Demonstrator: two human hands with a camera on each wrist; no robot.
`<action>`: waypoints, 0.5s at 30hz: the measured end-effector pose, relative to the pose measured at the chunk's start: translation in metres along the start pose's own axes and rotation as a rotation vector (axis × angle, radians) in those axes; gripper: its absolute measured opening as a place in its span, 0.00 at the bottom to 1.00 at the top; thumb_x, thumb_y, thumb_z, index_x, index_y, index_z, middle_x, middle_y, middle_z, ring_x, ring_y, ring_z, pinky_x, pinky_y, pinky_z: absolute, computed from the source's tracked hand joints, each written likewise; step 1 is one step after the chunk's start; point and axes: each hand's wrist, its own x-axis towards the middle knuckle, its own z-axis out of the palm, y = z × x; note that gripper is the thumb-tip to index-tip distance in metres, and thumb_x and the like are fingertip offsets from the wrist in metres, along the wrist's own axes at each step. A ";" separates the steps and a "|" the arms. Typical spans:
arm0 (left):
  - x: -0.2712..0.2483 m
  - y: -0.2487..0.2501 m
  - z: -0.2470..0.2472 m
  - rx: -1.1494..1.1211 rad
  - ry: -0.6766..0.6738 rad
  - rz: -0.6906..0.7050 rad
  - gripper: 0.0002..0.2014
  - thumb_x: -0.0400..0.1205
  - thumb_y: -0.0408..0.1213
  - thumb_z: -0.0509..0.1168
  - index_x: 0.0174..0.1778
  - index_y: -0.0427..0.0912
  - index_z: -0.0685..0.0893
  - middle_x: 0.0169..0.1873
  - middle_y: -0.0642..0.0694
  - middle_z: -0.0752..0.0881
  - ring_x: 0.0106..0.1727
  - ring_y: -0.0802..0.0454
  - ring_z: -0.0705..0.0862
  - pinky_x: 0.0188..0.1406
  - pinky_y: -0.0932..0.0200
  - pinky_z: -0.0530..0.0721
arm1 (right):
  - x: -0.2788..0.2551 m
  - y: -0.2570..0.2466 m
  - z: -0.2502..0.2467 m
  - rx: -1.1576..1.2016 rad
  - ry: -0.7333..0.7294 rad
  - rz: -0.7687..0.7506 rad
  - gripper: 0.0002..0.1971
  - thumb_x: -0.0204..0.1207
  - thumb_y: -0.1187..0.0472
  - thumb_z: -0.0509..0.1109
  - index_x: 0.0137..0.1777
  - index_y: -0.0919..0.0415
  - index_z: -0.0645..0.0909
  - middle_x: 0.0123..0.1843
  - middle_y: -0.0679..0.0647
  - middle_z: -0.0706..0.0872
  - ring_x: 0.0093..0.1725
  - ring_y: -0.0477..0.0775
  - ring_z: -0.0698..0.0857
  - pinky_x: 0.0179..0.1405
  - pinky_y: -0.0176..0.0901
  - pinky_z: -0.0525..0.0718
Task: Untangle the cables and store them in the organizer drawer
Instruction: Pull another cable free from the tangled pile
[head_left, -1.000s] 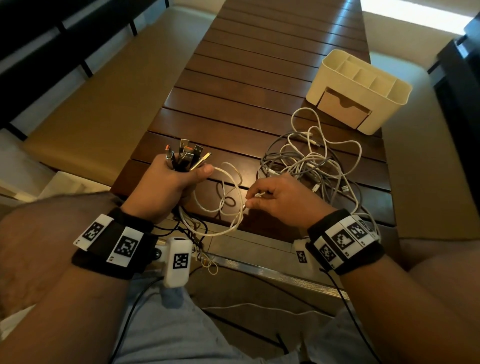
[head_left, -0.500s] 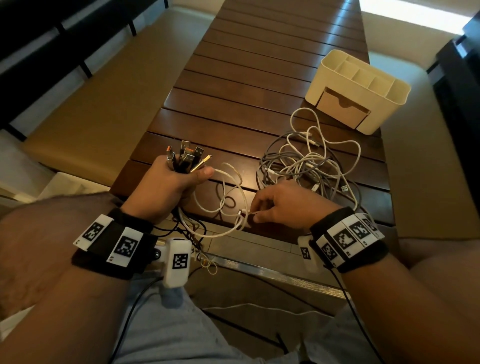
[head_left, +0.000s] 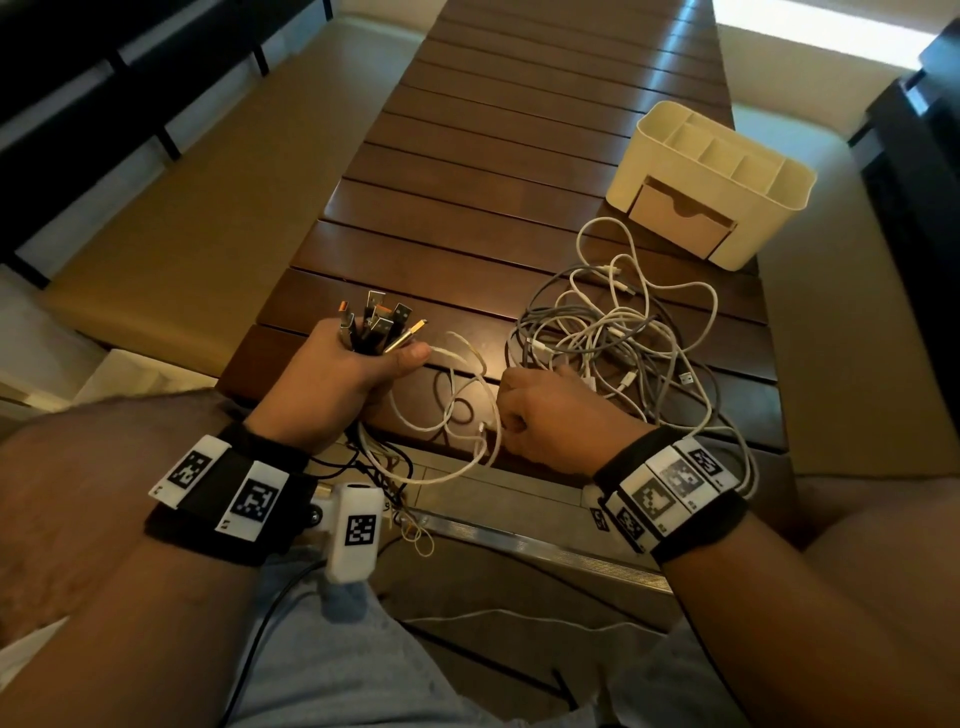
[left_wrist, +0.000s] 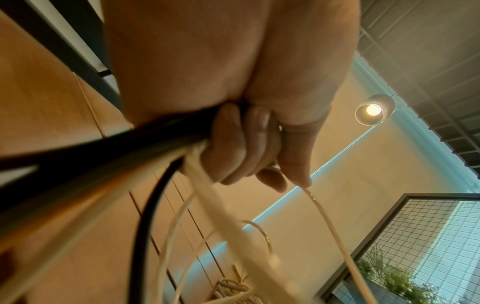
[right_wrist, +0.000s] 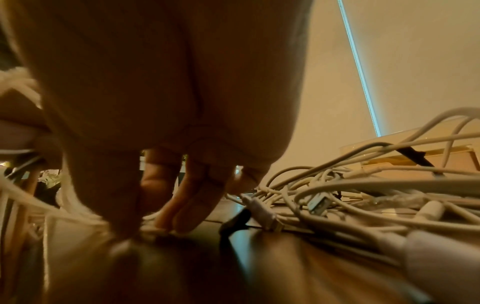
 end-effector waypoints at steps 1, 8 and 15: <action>0.000 0.000 0.000 0.000 0.003 0.000 0.25 0.78 0.45 0.72 0.45 0.20 0.77 0.29 0.40 0.71 0.27 0.47 0.67 0.25 0.59 0.69 | 0.001 -0.001 -0.001 0.022 0.020 0.014 0.07 0.81 0.54 0.67 0.44 0.55 0.80 0.51 0.50 0.81 0.49 0.51 0.81 0.63 0.54 0.79; -0.001 0.000 0.000 0.000 0.017 0.002 0.28 0.75 0.47 0.72 0.48 0.19 0.78 0.24 0.46 0.70 0.23 0.54 0.67 0.21 0.64 0.69 | -0.002 -0.003 -0.001 0.149 0.059 0.026 0.04 0.82 0.61 0.63 0.52 0.50 0.73 0.46 0.49 0.81 0.44 0.49 0.80 0.48 0.52 0.86; -0.002 0.002 0.001 -0.009 0.008 0.011 0.28 0.75 0.47 0.72 0.48 0.19 0.77 0.24 0.45 0.69 0.23 0.53 0.67 0.21 0.63 0.69 | 0.001 -0.002 0.006 0.104 0.036 -0.017 0.12 0.82 0.52 0.69 0.63 0.52 0.80 0.57 0.48 0.77 0.54 0.50 0.79 0.53 0.51 0.86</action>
